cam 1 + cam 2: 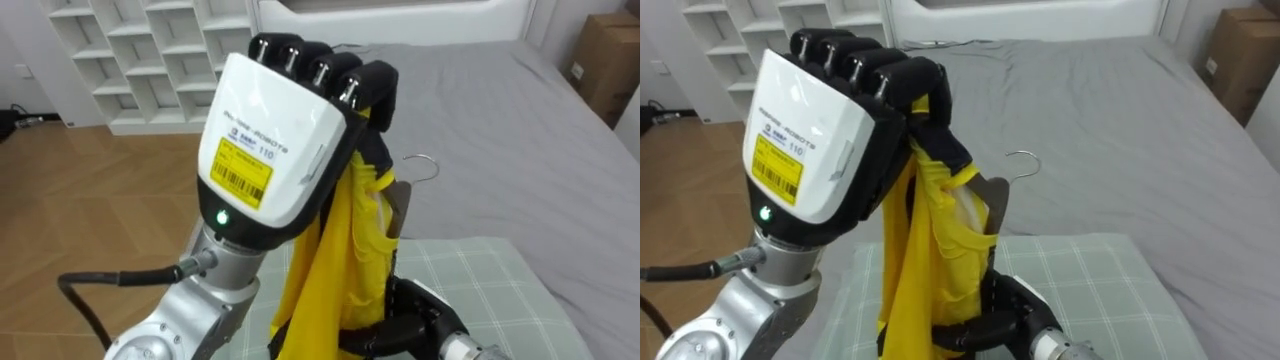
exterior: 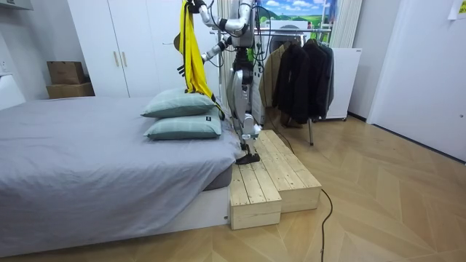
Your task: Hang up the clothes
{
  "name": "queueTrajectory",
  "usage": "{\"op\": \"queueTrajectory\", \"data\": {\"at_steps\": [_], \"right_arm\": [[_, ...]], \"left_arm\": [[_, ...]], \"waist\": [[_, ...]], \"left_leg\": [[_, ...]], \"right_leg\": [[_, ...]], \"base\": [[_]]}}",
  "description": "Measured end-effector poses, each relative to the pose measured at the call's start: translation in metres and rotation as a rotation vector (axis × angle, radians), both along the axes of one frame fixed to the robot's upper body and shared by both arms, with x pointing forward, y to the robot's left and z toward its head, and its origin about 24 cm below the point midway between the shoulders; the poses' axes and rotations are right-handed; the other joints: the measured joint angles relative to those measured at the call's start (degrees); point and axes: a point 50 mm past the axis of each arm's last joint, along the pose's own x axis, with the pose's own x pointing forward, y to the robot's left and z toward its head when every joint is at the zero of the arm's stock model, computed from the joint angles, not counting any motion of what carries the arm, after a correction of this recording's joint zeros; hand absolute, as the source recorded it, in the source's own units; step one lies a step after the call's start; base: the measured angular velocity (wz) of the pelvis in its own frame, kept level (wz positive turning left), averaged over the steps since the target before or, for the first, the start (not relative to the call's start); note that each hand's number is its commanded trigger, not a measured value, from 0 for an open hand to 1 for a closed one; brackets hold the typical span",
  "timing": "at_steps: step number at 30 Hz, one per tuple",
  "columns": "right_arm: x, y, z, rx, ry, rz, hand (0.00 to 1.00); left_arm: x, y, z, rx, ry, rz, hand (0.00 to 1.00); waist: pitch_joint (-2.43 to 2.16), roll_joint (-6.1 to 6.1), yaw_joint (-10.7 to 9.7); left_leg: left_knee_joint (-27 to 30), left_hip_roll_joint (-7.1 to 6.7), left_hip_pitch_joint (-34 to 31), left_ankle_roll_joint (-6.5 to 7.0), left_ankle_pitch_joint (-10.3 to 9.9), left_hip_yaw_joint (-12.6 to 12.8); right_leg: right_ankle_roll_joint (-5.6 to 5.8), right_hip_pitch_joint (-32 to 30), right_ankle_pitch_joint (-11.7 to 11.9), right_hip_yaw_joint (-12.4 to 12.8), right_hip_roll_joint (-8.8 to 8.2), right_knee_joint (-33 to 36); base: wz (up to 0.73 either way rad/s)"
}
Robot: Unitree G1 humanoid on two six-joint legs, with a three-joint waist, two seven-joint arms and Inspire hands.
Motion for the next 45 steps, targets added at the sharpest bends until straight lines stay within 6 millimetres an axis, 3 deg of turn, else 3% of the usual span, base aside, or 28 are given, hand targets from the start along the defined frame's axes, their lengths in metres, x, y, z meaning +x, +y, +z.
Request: {"op": "queueTrajectory", "data": {"at_steps": [1,3,9,11,12,13,26,39,45], "right_arm": [[0.000,0.000,0.000,-0.001,0.000,-0.004,0.24],[0.000,0.000,0.000,-0.004,0.001,-0.009,0.00],[0.000,0.004,0.000,0.001,0.001,-0.009,0.02],[0.000,0.005,-0.001,0.006,0.001,-0.008,0.29],[0.000,0.006,-0.001,0.008,0.001,-0.008,0.55],[0.000,0.006,-0.001,0.009,0.001,-0.008,1.00],[0.000,0.008,0.000,-0.001,-0.006,-0.002,1.00],[0.000,0.015,0.008,-0.044,-0.066,0.069,1.00],[-0.005,0.013,0.004,-0.048,-0.052,0.064,1.00]], "left_arm": [[0.000,-0.001,0.002,-0.001,-0.009,-0.003,1.00],[0.001,-0.001,0.004,-0.002,-0.016,-0.005,1.00],[0.001,-0.002,0.004,0.012,-0.002,0.000,1.00],[0.002,-0.002,0.003,0.018,0.002,0.003,1.00],[0.002,-0.002,0.003,0.020,0.004,0.004,1.00],[0.002,-0.002,0.003,0.022,0.008,0.004,1.00],[0.002,-0.003,0.003,0.023,0.010,0.002,1.00],[0.005,0.007,0.007,-0.014,0.003,0.059,1.00],[0.002,0.009,0.000,-0.039,0.024,0.067,1.00]], "waist": [[0.00,0.00,0.0],[0.00,0.00,0.0],[-0.02,0.03,0.0],[-0.03,0.05,-0.1],[-0.04,0.06,-0.1],[-0.05,0.07,-0.1],[-0.18,0.26,0.0],[0.00,-0.05,-0.1],[0.09,-0.24,-0.1]], "left_leg": [[0.0,-0.02,0.0,0.00,0.0,0.0],[0.0,-0.03,0.0,0.00,0.0,0.0],[0.0,-0.01,0.0,0.00,0.0,0.1],[0.0,-0.02,0.0,0.00,0.0,0.1],[0.0,-0.02,0.0,0.00,0.0,0.1],[0.0,-0.02,0.0,0.00,0.0,0.1],[0.0,0.00,0.3,0.00,0.0,0.1],[-0.1,0.01,0.7,0.00,0.0,0.1],[-0.2,-0.04,1.0,0.00,0.0,0.3]], "right_leg": [[0.00,0.0,0.0,0.0,-0.02,0.0],[0.00,0.0,0.0,0.0,-0.03,0.0],[0.00,0.0,0.0,0.1,-0.02,0.0],[0.00,0.0,0.0,0.0,-0.02,0.0],[0.00,0.0,0.0,0.0,-0.02,0.0],[0.00,0.0,0.0,0.0,-0.03,0.0],[0.00,0.2,0.0,0.0,-0.04,0.1],[0.01,0.6,0.0,0.0,-0.08,0.1],[0.07,0.8,0.0,0.2,-0.08,0.1]], "base": [[0.00],[0.00],[0.00],[0.00],[0.00],[0.00],[0.00],[0.00],[-0.01]]}}
